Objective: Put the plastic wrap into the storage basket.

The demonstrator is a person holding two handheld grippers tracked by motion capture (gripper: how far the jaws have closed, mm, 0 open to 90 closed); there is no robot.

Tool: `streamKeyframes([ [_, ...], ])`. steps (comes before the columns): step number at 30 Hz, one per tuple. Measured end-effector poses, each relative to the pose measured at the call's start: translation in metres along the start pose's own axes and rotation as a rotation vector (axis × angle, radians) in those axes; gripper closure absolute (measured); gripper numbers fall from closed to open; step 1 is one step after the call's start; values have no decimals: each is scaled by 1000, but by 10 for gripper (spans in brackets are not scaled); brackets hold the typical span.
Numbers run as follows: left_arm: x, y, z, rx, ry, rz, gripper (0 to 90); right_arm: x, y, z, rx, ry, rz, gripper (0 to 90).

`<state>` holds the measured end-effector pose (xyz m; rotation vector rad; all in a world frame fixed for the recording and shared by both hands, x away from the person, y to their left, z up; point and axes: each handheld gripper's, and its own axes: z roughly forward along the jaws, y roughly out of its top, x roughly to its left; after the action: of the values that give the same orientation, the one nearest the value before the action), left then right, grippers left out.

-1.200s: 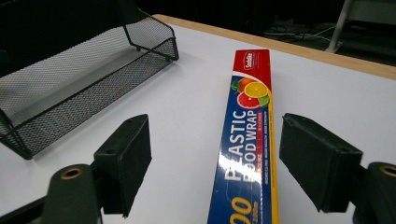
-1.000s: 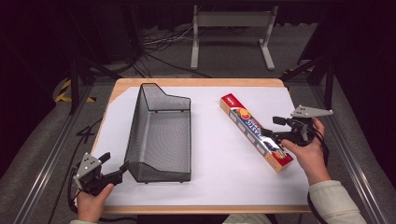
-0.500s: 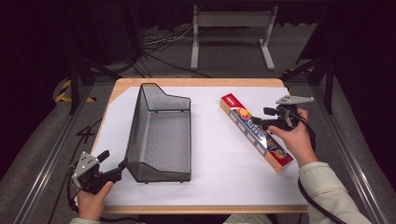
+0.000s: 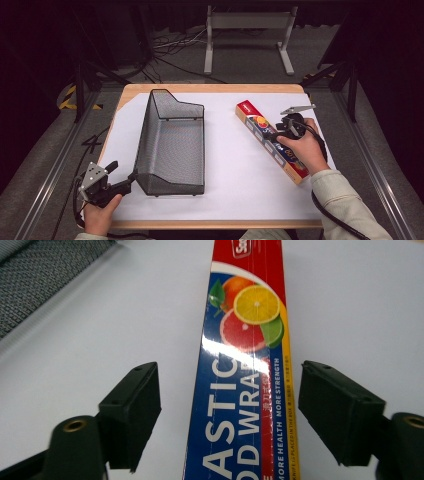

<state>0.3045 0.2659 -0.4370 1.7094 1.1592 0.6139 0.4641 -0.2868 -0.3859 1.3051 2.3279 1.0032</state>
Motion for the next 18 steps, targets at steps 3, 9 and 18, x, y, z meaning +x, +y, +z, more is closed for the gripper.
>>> streamKeyframes([
  [3, 0, -1, 0, 5, 5, -1, 212, -1, -3, 9, 39, -26, -12, 206],
  [9, 1, -1, 0, 9, 8, -6, 211, -1, -2, 16, 117, -41, -8, 201],
  [18, 0, -1, 2, 14, 8, -1, 210, 2, 0, 26, 211, -57, -26, 229],
])
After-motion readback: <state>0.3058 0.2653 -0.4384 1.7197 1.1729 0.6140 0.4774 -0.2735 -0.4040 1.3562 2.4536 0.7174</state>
